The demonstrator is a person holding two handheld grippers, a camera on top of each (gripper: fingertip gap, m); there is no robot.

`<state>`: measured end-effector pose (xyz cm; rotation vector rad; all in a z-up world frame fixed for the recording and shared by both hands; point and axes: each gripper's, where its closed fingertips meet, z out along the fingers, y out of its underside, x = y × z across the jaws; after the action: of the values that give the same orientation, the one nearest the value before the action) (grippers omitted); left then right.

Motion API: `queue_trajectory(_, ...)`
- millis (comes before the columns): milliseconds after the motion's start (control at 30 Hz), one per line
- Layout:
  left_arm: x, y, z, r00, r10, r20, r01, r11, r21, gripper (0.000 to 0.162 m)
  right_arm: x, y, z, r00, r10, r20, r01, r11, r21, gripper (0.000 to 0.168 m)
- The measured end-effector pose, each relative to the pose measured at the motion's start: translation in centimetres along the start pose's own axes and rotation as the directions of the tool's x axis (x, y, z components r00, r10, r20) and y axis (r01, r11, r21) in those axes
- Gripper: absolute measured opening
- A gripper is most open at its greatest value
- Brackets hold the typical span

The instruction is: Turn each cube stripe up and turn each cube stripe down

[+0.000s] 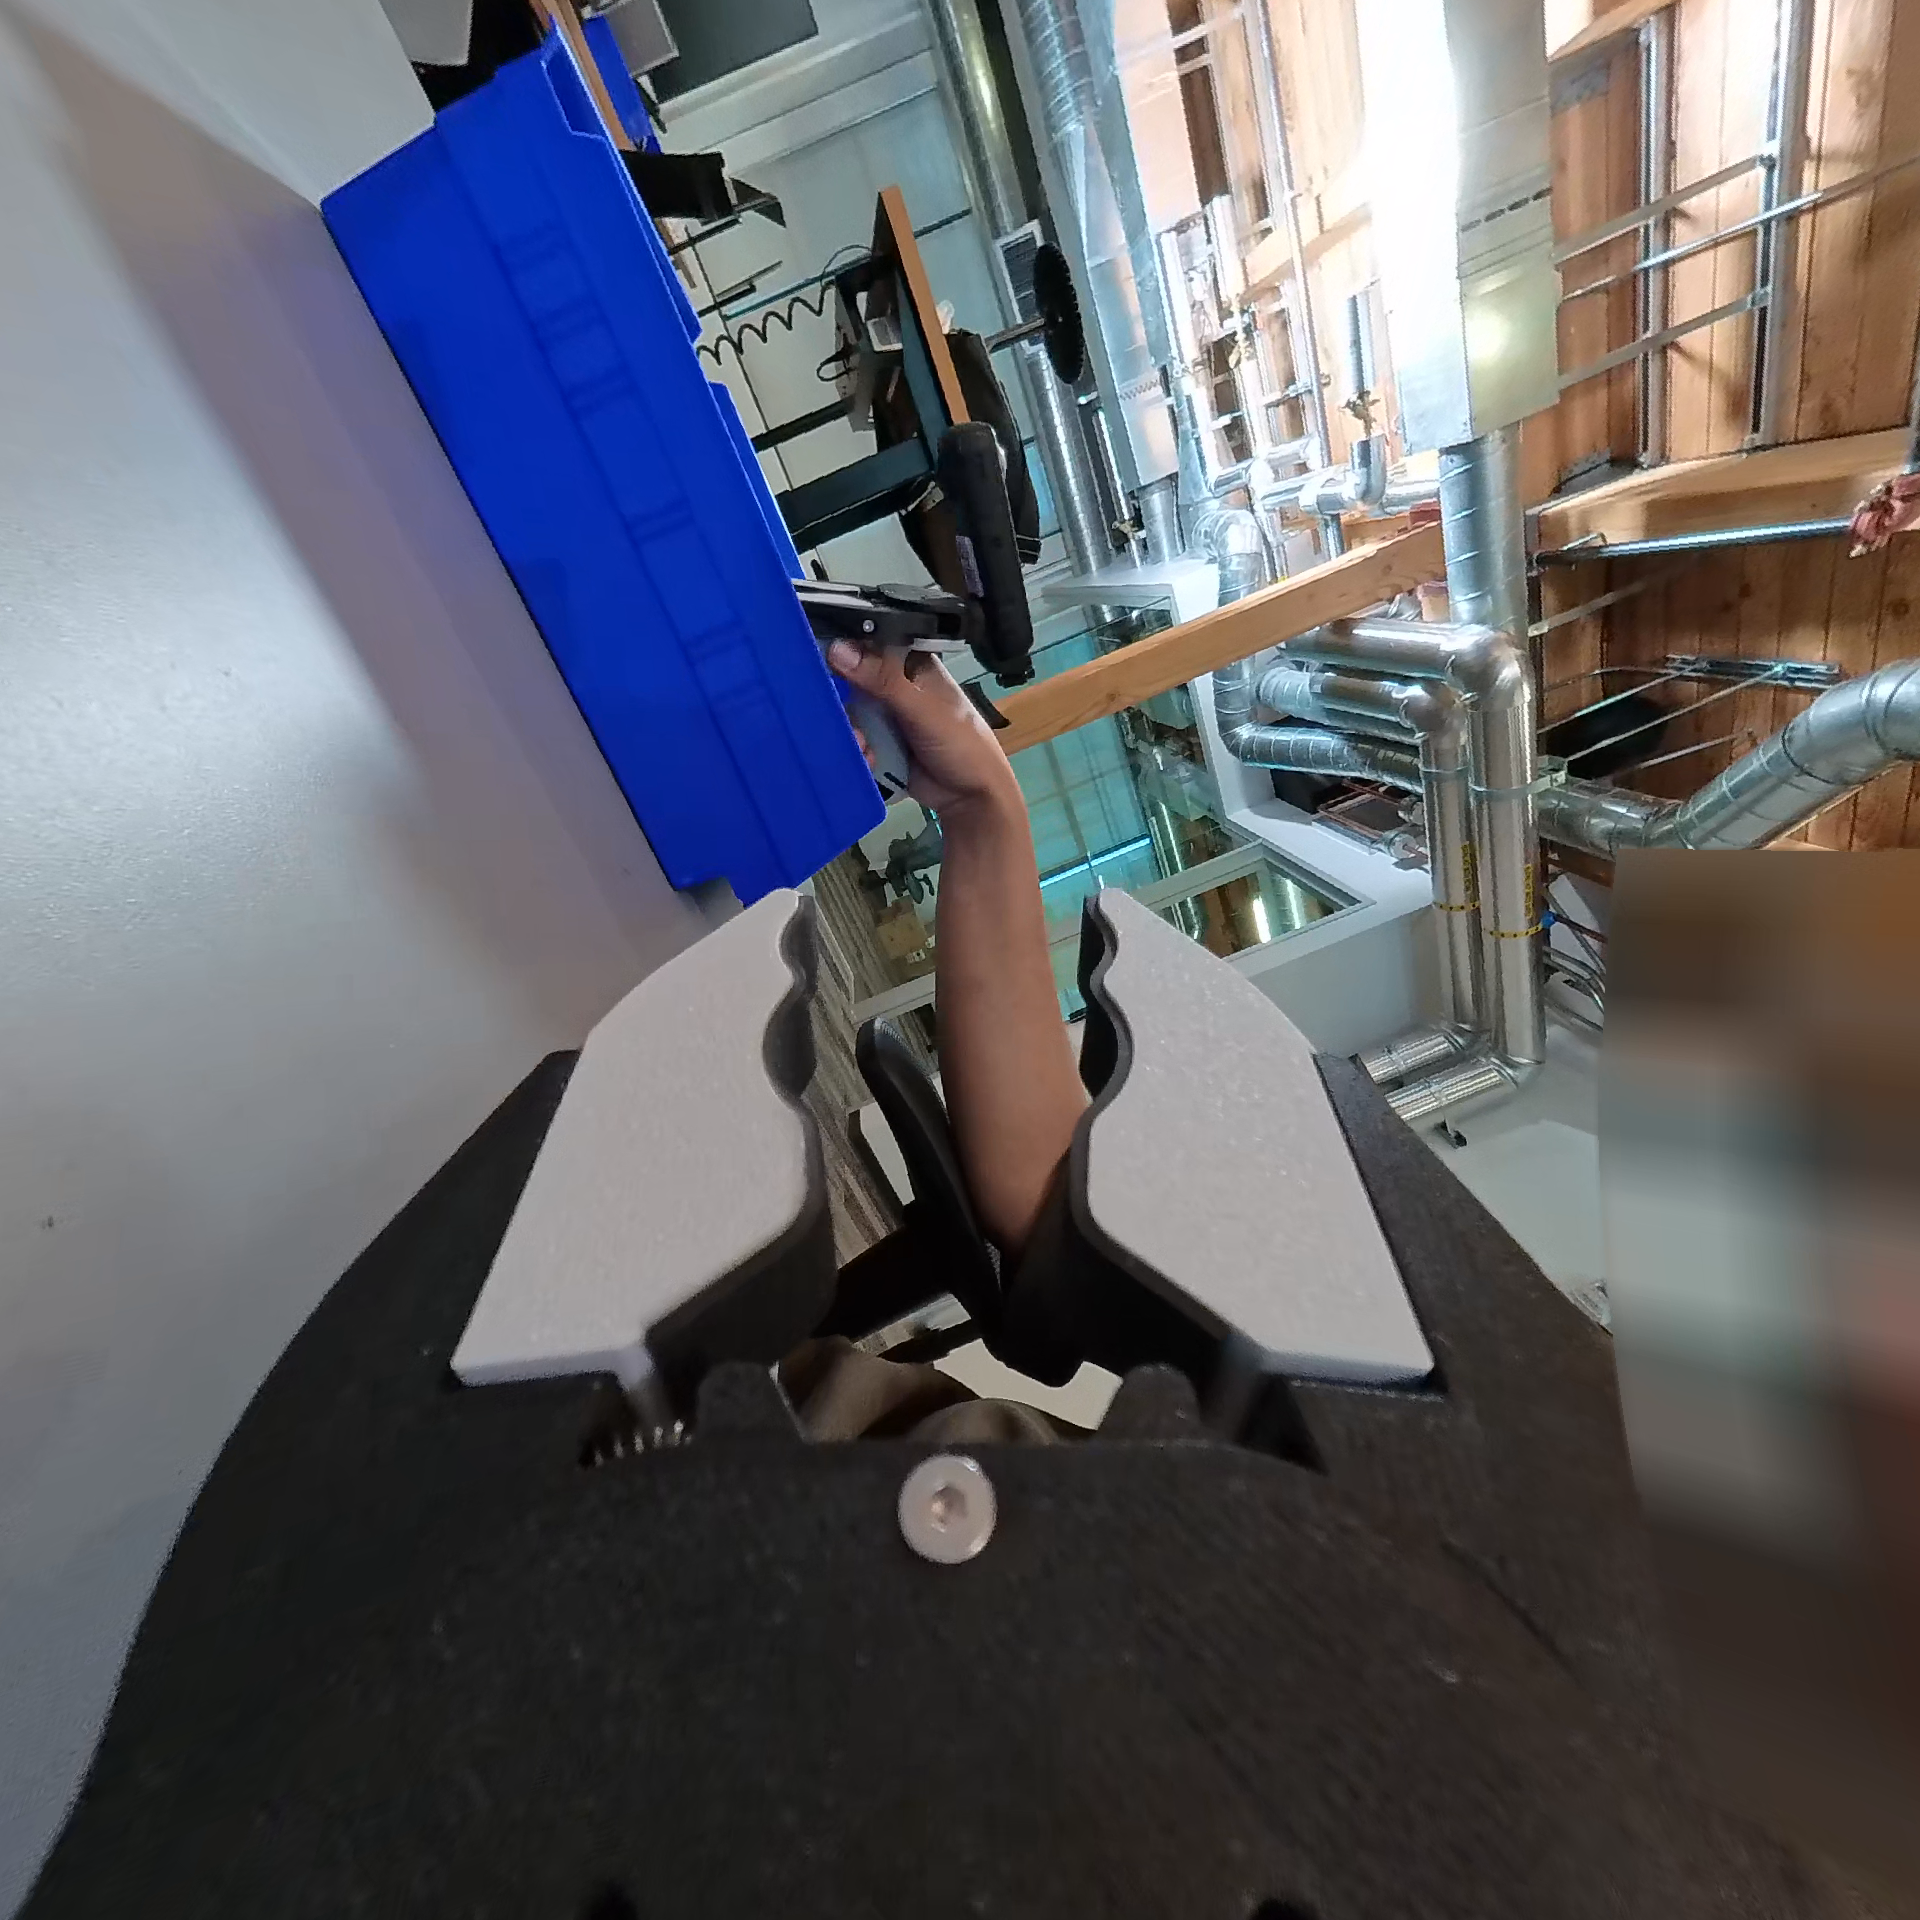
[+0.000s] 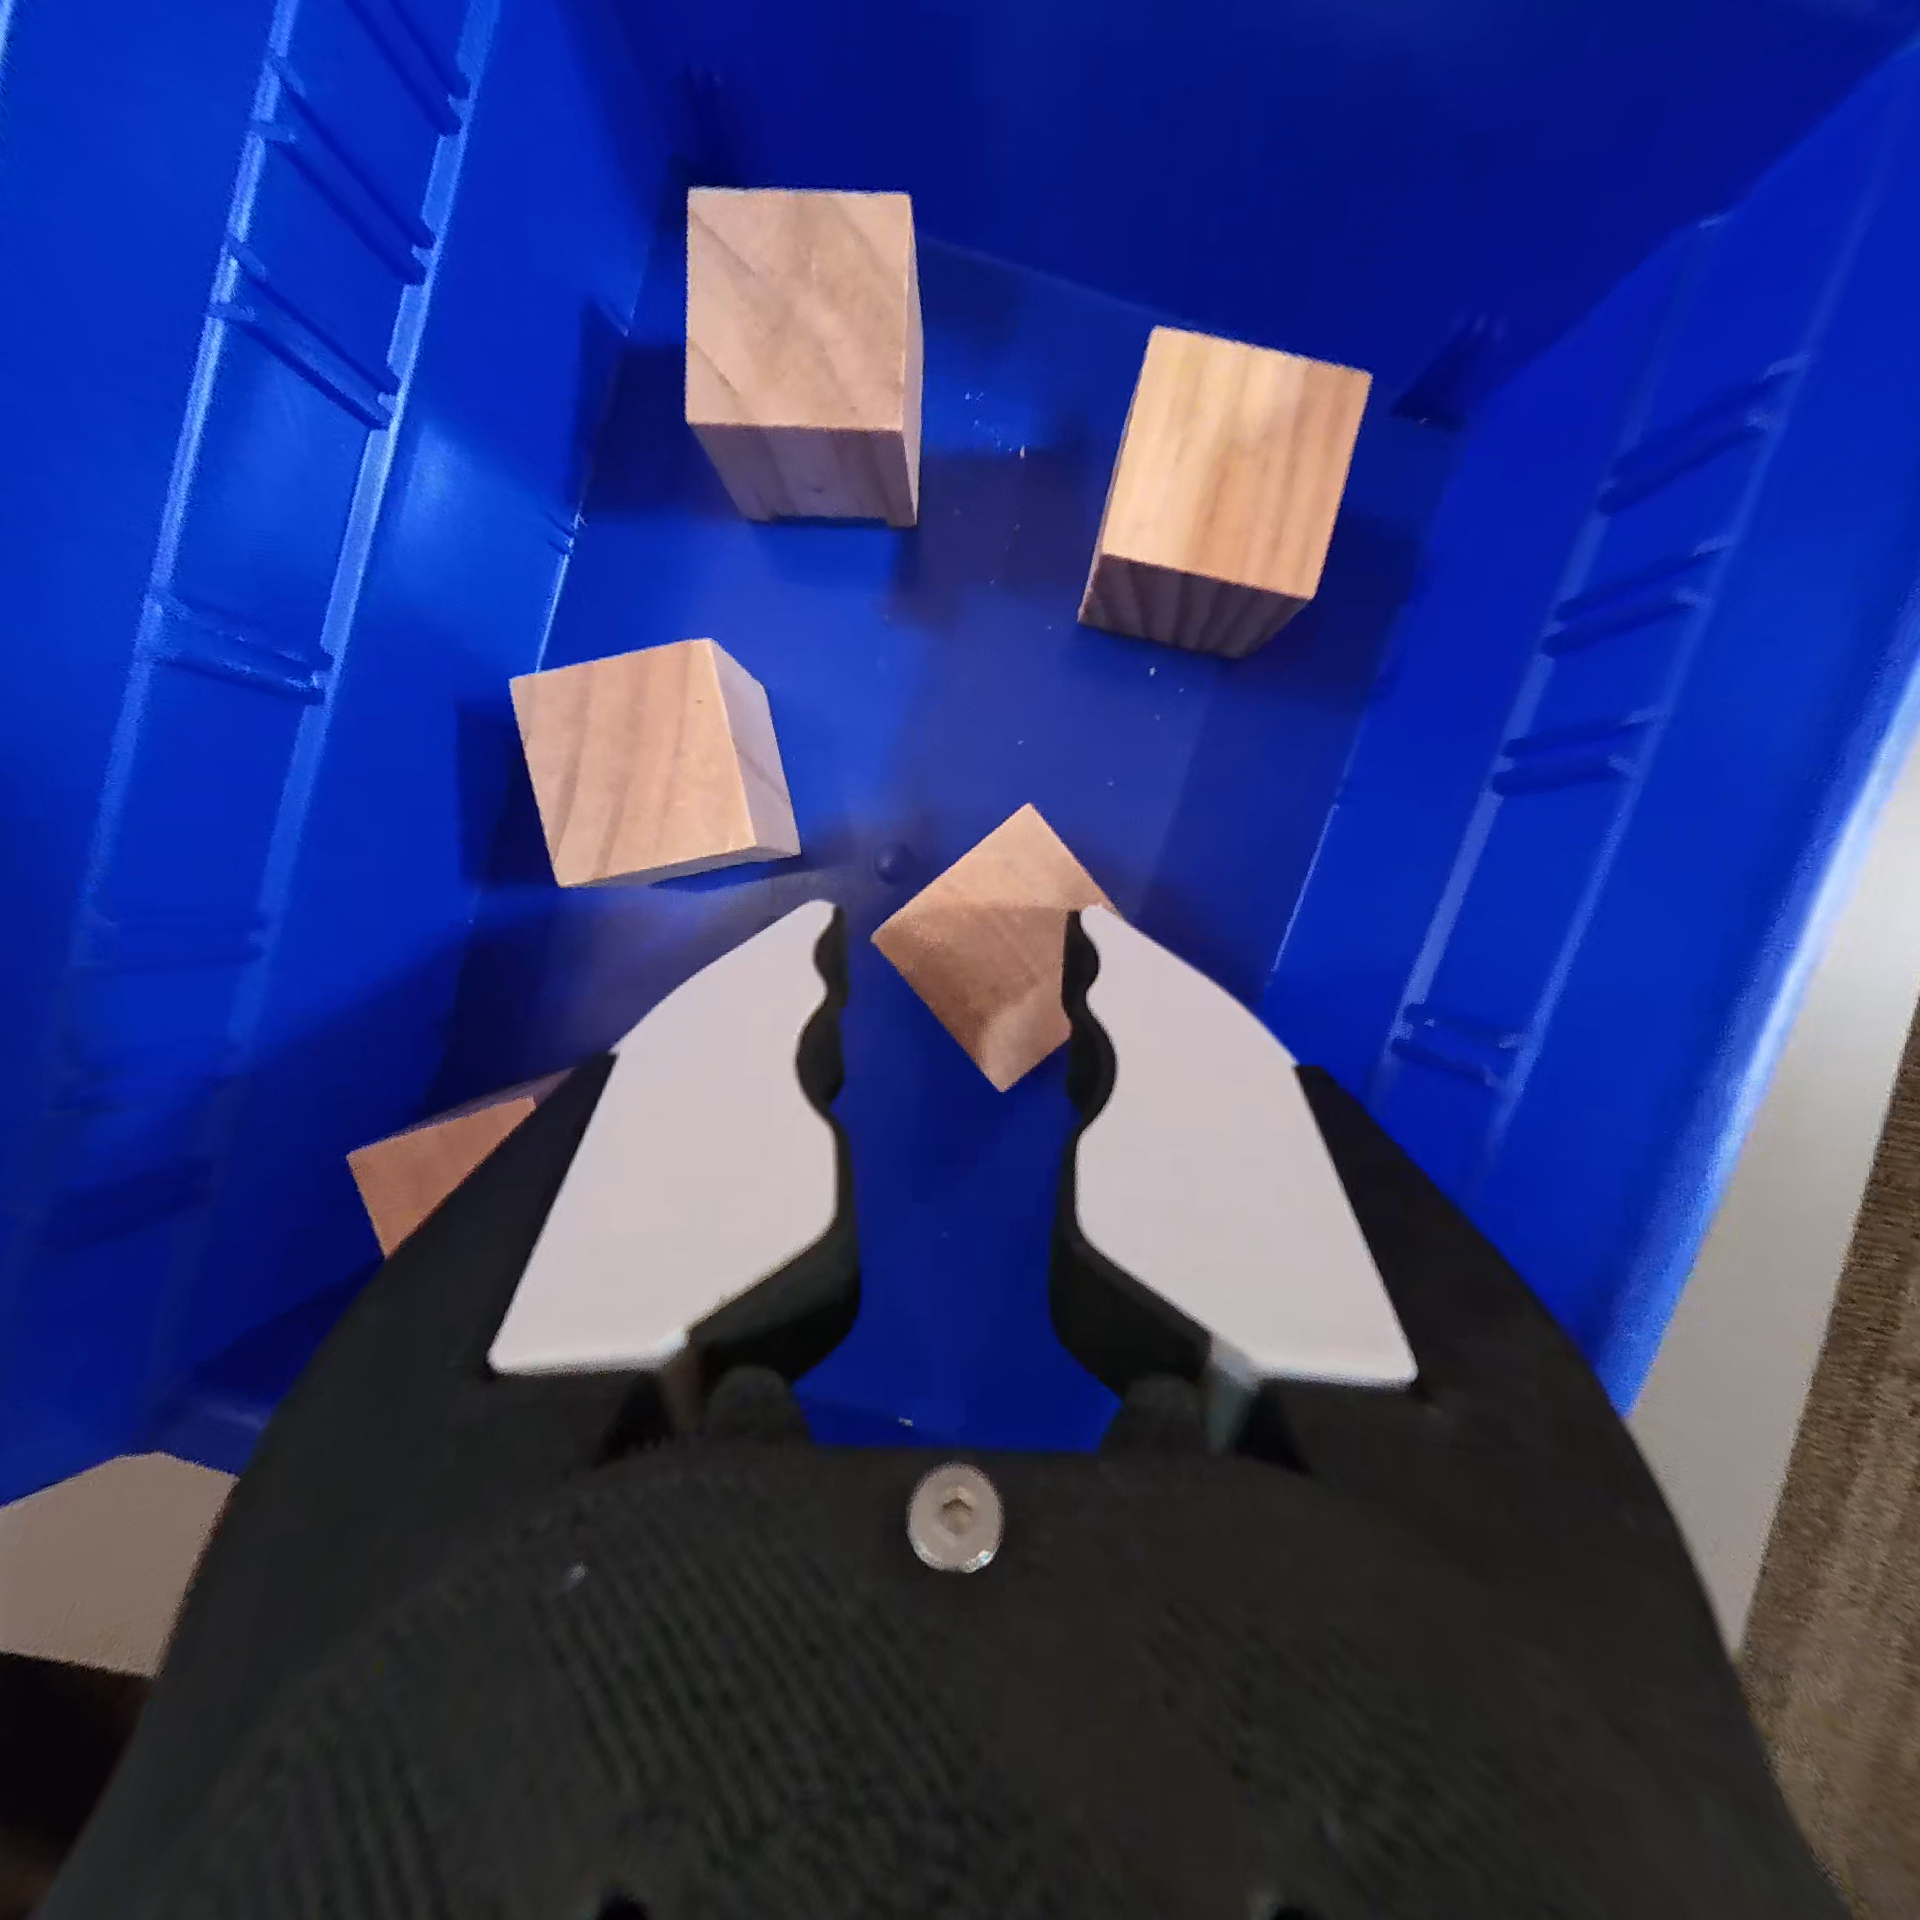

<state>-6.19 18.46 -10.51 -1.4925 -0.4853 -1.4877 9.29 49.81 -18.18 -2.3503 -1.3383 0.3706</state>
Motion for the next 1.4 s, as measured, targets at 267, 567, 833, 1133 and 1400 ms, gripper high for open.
queue_trajectory(267,-0.1,0.0,-0.1,1.0,-0.002,0.001,0.002,1.0,0.0,0.049,0.1,0.6,-0.7,0.999,0.012,0.033,-0.011,1.0,-0.026,0.048)
queue_trajectory(567,-0.2,-0.2,-0.2,1.0,-0.007,0.001,0.007,1.0,-0.006,0.049,0.2,-2.9,-2.3,0.993,-0.086,-0.081,0.096,0.986,0.133,0.05)
queue_trajectory(833,-0.3,-0.3,-0.4,1.0,-0.01,0.001,0.01,1.0,-0.006,0.049,0.4,-1.2,0.7,0.98,-0.149,-0.131,0.149,0.989,-0.004,0.059)
queue_trajectory(1133,-0.4,-0.1,-0.2,1.0,-0.008,0.006,0.008,1.0,-0.014,0.049,0.6,0.7,1.2,0.971,-0.195,-0.138,0.18,0.977,-0.111,0.047)
queue_trajectory(1400,-0.4,-0.2,-0.3,1.0,-0.011,0.008,0.011,1.0,-0.009,0.049,1.3,-2.8,0.0,0.983,-0.045,-0.178,0.068,0.99,0.122,0.047)
